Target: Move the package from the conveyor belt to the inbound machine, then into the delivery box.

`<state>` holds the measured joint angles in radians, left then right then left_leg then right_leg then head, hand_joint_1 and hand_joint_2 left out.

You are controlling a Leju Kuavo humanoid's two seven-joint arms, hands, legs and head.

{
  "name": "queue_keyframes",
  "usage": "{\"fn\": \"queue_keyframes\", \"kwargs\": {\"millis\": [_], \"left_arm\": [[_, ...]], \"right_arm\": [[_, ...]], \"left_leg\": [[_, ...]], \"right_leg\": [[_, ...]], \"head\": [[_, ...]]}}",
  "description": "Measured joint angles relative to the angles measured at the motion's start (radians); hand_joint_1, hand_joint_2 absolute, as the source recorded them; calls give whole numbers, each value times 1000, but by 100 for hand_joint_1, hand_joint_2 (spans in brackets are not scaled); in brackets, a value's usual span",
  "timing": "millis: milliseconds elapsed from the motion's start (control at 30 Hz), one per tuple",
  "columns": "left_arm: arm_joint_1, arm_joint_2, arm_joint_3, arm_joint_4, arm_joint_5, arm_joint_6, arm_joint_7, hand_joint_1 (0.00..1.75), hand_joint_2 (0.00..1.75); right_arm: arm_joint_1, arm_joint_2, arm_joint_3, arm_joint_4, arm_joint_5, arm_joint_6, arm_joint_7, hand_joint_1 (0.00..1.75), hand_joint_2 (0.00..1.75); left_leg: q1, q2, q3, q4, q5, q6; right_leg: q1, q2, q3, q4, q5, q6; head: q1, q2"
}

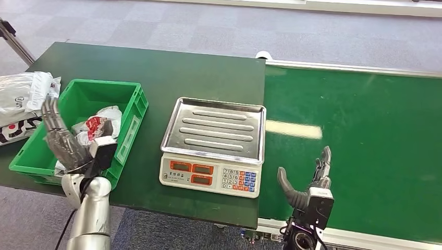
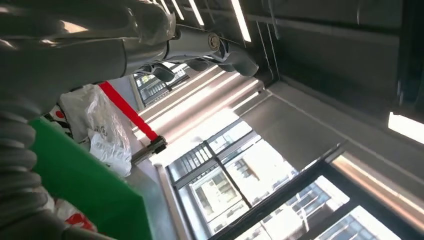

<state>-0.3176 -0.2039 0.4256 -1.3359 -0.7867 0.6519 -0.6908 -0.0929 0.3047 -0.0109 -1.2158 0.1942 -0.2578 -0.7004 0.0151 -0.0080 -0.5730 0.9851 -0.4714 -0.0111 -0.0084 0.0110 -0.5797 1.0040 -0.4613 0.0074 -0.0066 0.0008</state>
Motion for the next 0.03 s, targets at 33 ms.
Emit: {"fn": "queue_keyframes", "kwargs": {"millis": [33], "left_arm": [[9, -6, -4, -25, 21, 0, -2, 0, 0]], "right_arm": [[-1, 0, 3, 0, -3, -2, 0, 0, 175]], "left_leg": [[0, 0, 0, 0, 0, 0]], "right_leg": [[0, 0, 0, 0, 0, 0]], "head": [[0, 0]]}}
